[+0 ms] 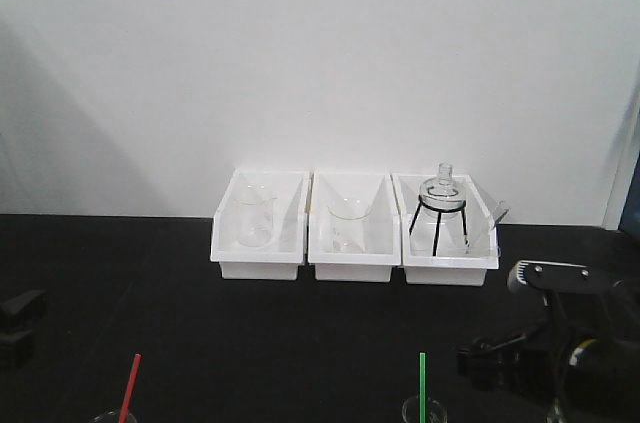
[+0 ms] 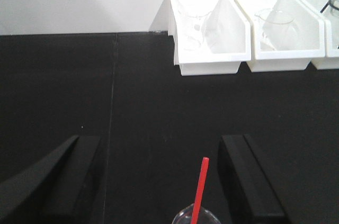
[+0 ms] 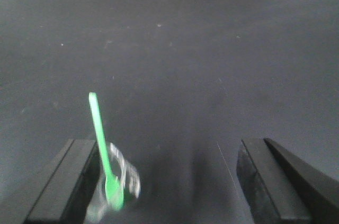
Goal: Sort red and green spoons into left cabinet
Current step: 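Reach the right gripper down to the green spoon in its beaker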
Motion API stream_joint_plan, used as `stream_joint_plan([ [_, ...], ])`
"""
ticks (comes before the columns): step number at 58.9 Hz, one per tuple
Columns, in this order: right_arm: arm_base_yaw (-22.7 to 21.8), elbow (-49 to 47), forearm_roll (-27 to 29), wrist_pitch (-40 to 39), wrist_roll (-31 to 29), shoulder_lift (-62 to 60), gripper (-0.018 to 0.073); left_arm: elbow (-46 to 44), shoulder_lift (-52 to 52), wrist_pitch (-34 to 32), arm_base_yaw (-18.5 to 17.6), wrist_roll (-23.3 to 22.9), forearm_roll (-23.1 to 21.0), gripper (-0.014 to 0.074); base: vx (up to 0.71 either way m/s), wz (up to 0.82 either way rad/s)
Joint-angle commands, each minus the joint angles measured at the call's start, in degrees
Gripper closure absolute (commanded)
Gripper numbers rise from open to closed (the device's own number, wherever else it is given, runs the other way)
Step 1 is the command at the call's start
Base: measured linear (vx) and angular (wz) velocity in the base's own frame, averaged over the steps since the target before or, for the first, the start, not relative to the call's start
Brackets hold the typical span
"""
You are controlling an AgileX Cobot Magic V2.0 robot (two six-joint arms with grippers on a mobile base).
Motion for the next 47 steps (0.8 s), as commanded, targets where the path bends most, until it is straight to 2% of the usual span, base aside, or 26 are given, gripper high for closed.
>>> stream_joint_plan([
  [1,0.18,-6.84,0.15,-0.93,-0.57,1.34,-0.0011,-1.91,-0.44,-3.33,-0.18,-0.05,-0.05,0.0021,0.00,0.00],
  [10,0.18,-12.46,0.62,4.94,-2.24,5.74,-0.0011,-1.91,-0.44,-2.63,-0.18,-0.05,-0.05,0.0021,0.00,0.00],
  [15,0.18,-14.38,3.43,7.21,-4.61,7.65,-0.0011,-1.91,-0.44,-2.45,-0.18,-0.05,-0.05,0.0021,0.00,0.00],
  [23,0.18,-15.48,13.13,7.71,-11.74,9.36,-0.0011,-1.91,-0.44,-2.38,-0.18,-0.05,-0.05,0.0021,0.00,0.00],
  [41,0.22,-15.48,40.66,7.56,-38.36,12.45,-0.0011,-1.91,-0.44,-2.37,-0.18,-0.05,-0.05,0.0021,0.00,0.00],
  [47,0.22,-15.48,47.70,7.87,-46.08,13.69,-0.0011,-1.91,-0.44,-2.27,-0.18,-0.05,-0.05,0.0021,0.00,0.00],
])
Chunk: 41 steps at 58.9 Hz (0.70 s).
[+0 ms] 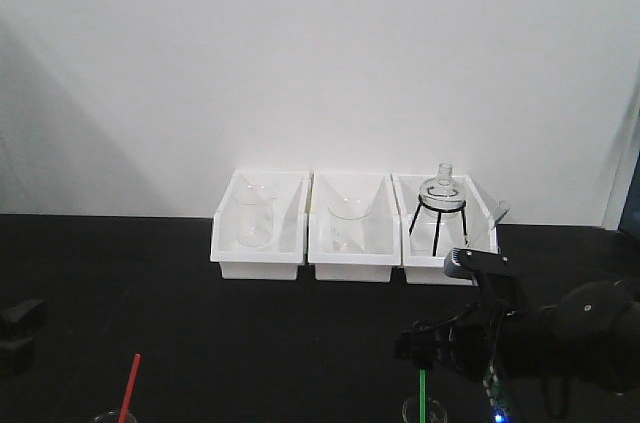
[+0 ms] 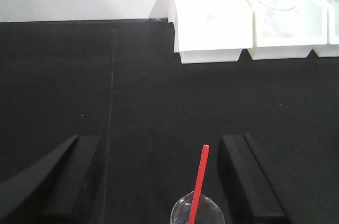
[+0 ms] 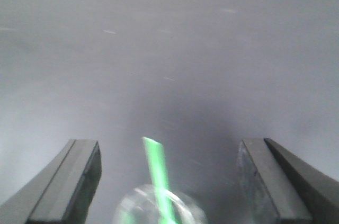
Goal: Sort red and green spoons into left cabinet
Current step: 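Reach the right gripper down to the green spoon in its beaker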
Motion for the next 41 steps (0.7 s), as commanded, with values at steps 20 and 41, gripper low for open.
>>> stream_joint_plan([
  [20,0.02,-1.92,17.41,-1.18,-17.69,2.87,0.0013,-1.91,-0.44,-4.09,-0.18,-0.05,-0.05,0.0021,0.00,0.00],
  [41,0.02,-1.92,17.33,-1.11,-17.88,3.75,0.0305,-1.91,-0.44,-3.26,-0.18,-0.05,-0.05,0.0021,0.00,0.00],
])
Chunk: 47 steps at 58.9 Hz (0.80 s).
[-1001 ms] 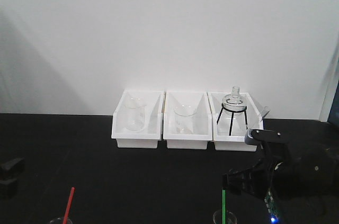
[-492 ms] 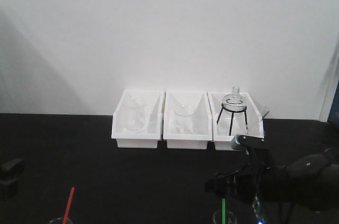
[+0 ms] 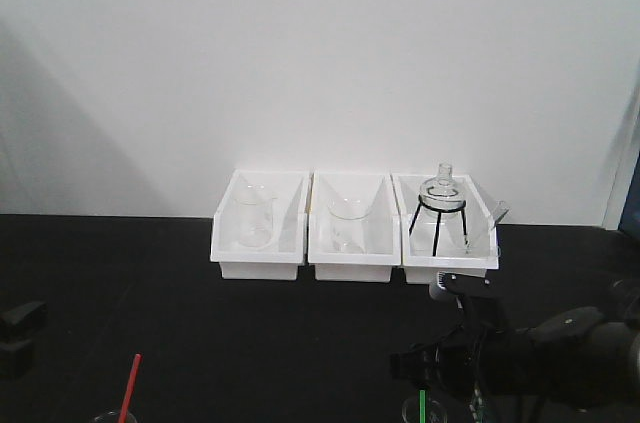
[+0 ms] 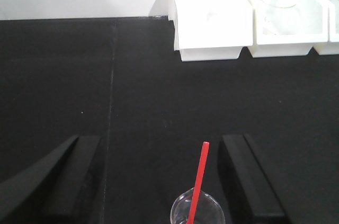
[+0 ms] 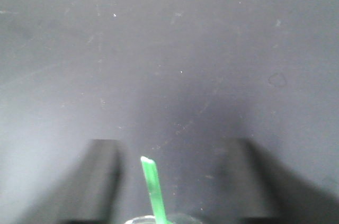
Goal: Sort red and green spoons into left cabinet
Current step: 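Reach the right gripper down to the green spoon in its beaker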
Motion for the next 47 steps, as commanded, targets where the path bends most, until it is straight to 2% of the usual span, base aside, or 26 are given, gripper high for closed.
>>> stream_joint_plan([
  [1,-0.03,-1.88,1.07,-0.55,-0.45,-2.73,0.0328,-1.91,-0.44,-3.85,-0.18,-0.05,-0.05,0.0021,0.00,0.00],
  [11,-0.03,-1.88,1.07,-0.44,-0.45,-2.73,0.0566,-1.91,-0.44,-2.68,-0.18,-2.53,-1.82,0.0021,0.00,0.00],
  [19,-0.03,-1.88,1.07,-0.37,-0.45,-2.73,0.0570,-1.91,-0.42,-0.47,-0.18,-2.21,-4.16,0.0021,0.00,0.00],
  [28,-0.03,-1.88,1.07,-0.18,-0.45,-2.73,0.0568,-1.91,0.31,0.55,-0.18,0.42,-8.84,0.0021,0.00,0.00],
  [35,-0.03,-1.88,1.07,0.03,-0.45,-2.73,0.0568,-1.91,2.17,0.85,-0.18,5.99,-14.42,0.0021,0.00,0.00],
  [47,-0.03,-1.88,1.07,0.04,-0.45,-2.73,0.0566,-1.97,8.31,1.22,-0.18,19.82,-28.70,0.0021,0.00,0.00],
])
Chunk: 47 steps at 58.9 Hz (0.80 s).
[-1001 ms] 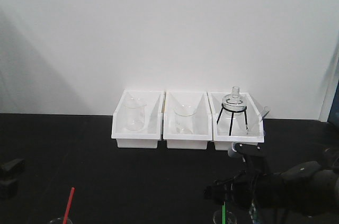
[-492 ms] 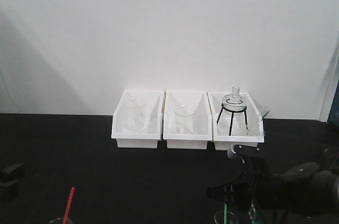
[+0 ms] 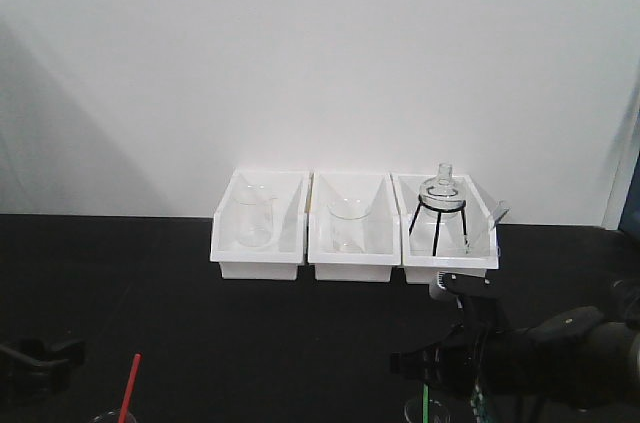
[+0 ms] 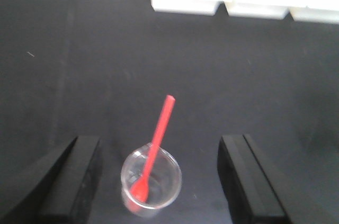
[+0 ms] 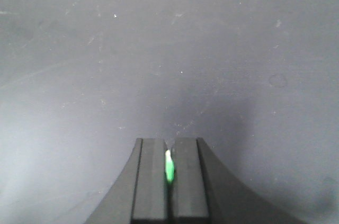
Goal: Sort red and green spoons into left cabinet
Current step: 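Reach the right gripper down to the green spoon in its beaker, then reach the left gripper down to the red spoon in its beaker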
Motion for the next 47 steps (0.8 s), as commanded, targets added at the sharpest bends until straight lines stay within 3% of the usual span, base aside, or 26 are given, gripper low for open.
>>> stream_joint_plan([
  [1,-0.03,-1.88,0.97,0.04,-0.39,-2.73,0.0566,-2.03,2.34,-3.33,-0.18,7.52,-8.42,0.0021,0.00,0.00],
  [7,-0.03,-1.88,0.97,0.04,-0.39,-2.73,0.0565,-2.84,6.43,-2.90,-0.18,13.46,-14.98,0.0021,0.00,0.00],
  [16,-0.03,-1.88,0.97,0.29,-0.39,-2.73,0.0565,-5.48,12.66,-2.65,-0.18,20.43,-19.96,0.0021,0.00,0.00],
  [47,-0.03,-1.88,0.91,1.70,-1.68,-2.73,0.0565,-12.02,26.93,-3.70,-0.18,23.38,-20.19,0.0021,0.00,0.00],
])
